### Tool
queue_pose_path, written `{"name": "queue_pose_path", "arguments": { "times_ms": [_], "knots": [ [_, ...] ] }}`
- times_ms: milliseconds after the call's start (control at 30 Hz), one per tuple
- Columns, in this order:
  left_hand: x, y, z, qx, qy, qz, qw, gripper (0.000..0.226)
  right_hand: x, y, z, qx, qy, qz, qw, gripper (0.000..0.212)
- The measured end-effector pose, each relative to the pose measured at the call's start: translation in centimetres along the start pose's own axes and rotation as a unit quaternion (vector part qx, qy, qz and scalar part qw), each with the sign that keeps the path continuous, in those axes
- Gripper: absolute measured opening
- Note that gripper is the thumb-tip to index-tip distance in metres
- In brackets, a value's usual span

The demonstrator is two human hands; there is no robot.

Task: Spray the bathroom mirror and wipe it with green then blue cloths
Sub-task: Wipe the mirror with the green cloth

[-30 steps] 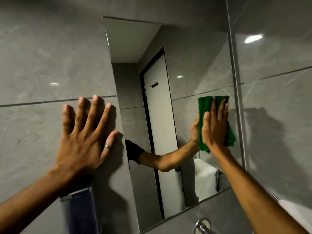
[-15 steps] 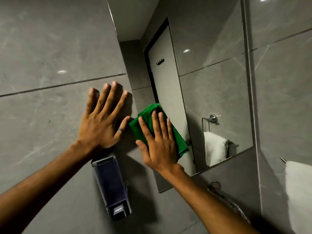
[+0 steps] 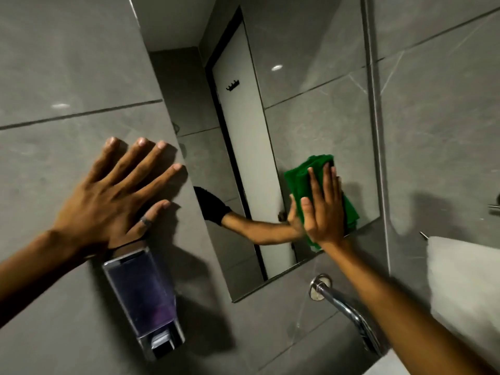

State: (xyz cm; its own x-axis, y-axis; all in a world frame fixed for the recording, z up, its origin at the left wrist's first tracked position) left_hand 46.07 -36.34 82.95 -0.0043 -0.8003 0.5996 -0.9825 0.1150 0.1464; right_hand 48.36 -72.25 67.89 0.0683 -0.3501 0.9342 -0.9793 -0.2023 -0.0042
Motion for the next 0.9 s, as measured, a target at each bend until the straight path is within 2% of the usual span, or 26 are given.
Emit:
{"name": "queue_pose_path", "arguments": {
  "times_ms": [167,333,433,600,767,833,900],
  "knots": [
    [0.0,-0.7,0.1,0.015,-0.008,0.015,1.000,0.074,0.4,2.4,11.3,-0.021,-0.135,-0.008,0.991,0.066],
    [0.5,-0.2,0.3,0.007,0.001,0.001,1.000,0.071,-0.6,2.8,13.7,-0.025,-0.225,0.005,0.974,0.077],
    [0.8,0.2,0.5,0.003,0.008,-0.021,1.000,0.071,-1.8,2.0,9.7,-0.010,-0.202,0.003,0.979,0.087],
    [0.9,0.6,0.5,-0.013,0.015,-0.046,0.999,0.071,-6.7,0.0,-3.3,0.024,-0.089,-0.001,0.996,0.104],
    [1.1,0.8,0.8,-0.018,0.017,-0.043,0.999,0.071,-11.7,-1.4,-12.4,0.051,-0.074,0.006,0.996,0.117],
    [1.0,0.8,0.5,-0.016,0.018,-0.045,0.999,0.071,-13.5,-2.0,-15.2,0.054,-0.061,0.005,0.997,0.112],
    [1.0,0.7,0.5,-0.017,0.016,-0.043,0.999,0.071,-14.9,-2.3,-17.1,0.068,-0.060,0.017,0.996,0.093]
  ]
}}
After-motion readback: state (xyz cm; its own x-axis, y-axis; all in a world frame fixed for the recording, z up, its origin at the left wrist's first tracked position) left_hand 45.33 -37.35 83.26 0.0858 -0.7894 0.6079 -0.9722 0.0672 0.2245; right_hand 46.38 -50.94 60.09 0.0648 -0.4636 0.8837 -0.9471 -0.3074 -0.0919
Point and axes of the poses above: each hand's wrist, its own x-axis towards the middle knuckle, its own y-axis out of the back of the hand, z = x × y, the point moved 9 cm from there along x, towards the middle knuckle, and after that the axes turned 12 degrees about z, right-handed, at the moved point
